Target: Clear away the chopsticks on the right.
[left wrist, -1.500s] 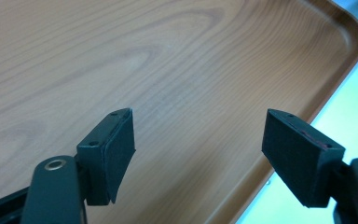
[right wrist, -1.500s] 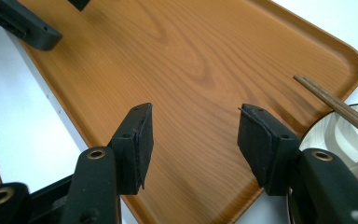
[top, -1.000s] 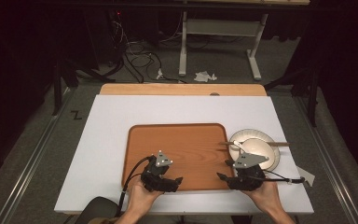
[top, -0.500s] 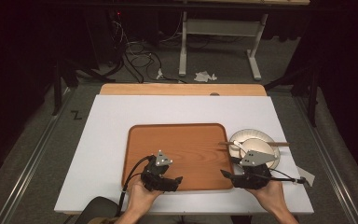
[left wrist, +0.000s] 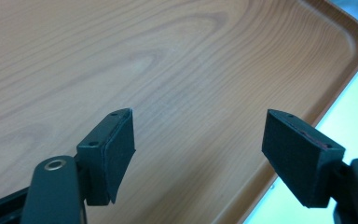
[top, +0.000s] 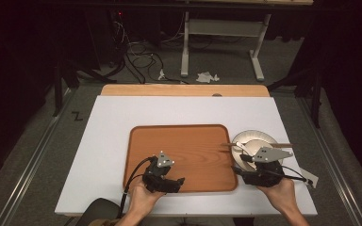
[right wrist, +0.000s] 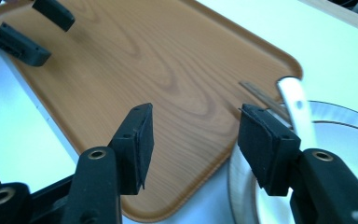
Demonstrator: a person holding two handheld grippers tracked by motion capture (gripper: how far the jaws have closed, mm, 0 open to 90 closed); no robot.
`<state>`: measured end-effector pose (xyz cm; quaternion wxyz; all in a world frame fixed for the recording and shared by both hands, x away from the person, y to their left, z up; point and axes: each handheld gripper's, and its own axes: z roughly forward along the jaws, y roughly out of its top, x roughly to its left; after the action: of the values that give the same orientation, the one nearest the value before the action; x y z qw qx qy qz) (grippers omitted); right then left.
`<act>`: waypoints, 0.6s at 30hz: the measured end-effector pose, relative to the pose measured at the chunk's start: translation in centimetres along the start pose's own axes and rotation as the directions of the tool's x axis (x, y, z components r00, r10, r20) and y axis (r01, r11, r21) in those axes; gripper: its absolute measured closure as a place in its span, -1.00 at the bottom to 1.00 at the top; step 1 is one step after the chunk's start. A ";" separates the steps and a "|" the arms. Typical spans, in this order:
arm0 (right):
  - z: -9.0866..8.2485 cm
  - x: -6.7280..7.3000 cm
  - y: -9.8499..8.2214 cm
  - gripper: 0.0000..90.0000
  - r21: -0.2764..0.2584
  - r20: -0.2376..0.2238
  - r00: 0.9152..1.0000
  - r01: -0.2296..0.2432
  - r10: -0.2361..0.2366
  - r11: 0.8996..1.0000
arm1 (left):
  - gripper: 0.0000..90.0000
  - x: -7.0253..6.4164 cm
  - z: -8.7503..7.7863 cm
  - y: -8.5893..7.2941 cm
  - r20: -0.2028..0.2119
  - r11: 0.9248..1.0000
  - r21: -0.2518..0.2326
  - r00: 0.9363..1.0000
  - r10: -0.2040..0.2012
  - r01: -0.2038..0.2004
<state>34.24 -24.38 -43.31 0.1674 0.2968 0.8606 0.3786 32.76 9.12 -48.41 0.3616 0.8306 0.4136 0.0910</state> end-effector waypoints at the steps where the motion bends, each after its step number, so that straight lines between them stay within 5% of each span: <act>1: -0.2 -0.2 0.1 0.04 -0.003 0.001 1.000 -0.003 0.003 1.000 | -0.43 0.1 -0.1 0.0 -0.001 1.000 0.001 1.000 0.003 -0.003; 18: -2.6 -4.0 0.4 0.31 -0.038 0.050 0.995 -0.079 0.081 0.996 | -0.41 0.1 -0.2 0.1 -0.003 1.000 -0.014 1.000 -0.002 0.001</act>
<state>36.11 -28.18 -41.03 0.1795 0.3377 0.8364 0.3927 32.82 9.23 -48.18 0.3670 0.8275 0.4142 0.0952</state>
